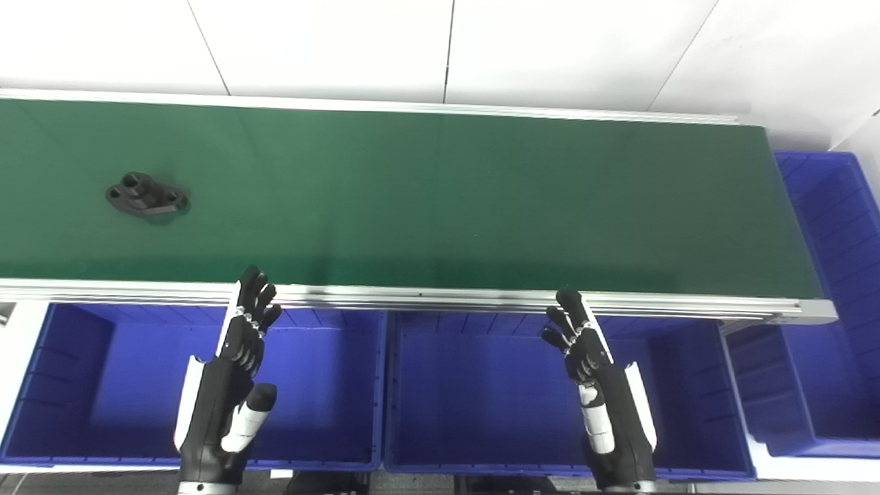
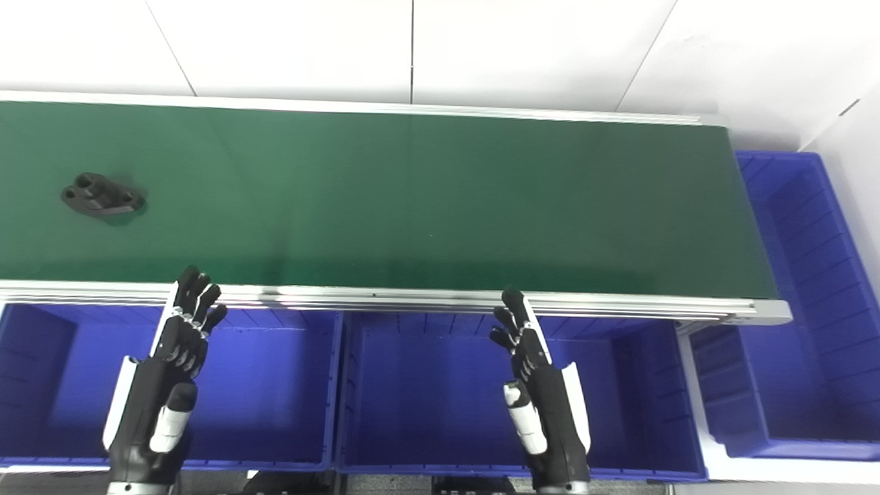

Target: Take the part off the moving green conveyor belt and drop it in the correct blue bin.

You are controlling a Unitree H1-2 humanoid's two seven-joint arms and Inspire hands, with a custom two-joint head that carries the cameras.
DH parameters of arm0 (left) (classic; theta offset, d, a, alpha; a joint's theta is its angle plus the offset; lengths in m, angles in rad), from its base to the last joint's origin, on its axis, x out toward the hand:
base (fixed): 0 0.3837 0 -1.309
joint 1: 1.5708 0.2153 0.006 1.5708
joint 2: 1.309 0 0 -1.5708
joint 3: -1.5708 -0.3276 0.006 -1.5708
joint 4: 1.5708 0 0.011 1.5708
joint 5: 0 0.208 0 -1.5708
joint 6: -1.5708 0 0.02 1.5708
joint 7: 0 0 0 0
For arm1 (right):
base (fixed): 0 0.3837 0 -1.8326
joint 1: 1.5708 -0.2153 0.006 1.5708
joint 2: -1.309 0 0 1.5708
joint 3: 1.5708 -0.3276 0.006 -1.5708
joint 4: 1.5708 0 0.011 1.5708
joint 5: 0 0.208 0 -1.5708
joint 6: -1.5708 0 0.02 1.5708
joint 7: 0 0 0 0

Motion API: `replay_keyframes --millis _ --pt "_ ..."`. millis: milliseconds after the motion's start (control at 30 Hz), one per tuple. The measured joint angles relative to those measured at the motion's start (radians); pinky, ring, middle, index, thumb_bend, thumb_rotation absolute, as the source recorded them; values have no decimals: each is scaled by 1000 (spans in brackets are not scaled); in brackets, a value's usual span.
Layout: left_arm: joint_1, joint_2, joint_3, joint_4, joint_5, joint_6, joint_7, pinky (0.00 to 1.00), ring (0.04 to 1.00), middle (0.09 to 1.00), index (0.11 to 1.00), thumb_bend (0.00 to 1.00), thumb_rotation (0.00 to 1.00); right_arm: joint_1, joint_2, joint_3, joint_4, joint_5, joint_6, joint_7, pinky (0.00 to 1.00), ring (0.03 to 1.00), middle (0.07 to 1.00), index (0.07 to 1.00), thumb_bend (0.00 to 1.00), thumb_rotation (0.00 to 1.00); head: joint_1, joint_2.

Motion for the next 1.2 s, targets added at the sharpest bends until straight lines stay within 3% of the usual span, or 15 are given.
replay_keyframes --millis 233,367,400,500,700,767,1200 --pt "0 -1 -2 2 0 0 0 940 977 1000 1000 855 887 0 0 -4 1 2 0 0 874 938 966 969 930 977 29 -15" --pt "-1 -12 -11 21 13 -2 1 925 967 992 1000 857 880 -5 -11 -18 12 25 -5 2 885 940 966 967 912 978 139 -41" --pt "-1 -20 -15 27 26 -3 3 876 941 968 998 859 885 -7 -18 -24 18 33 -9 3 899 948 973 977 896 981 191 -58" --pt "-2 -46 -26 37 65 -7 11 804 903 927 961 890 871 -18 -42 -44 48 60 -23 11 933 977 996 999 916 987 254 -87" --pt "-8 -80 -54 91 131 -35 29 688 848 875 894 963 872 -26 -72 -72 76 110 -44 27 974 999 1000 1000 919 984 314 -138" --pt "-9 -86 -58 95 144 -37 40 662 829 859 872 936 878 -29 -78 -77 87 123 -51 36 983 1000 1000 1000 903 978 339 -162" --pt "-41 -97 -94 127 194 -43 91 612 794 849 828 898 899 -53 -94 -112 117 170 -59 84 1000 1000 1000 1000 905 950 371 -161"
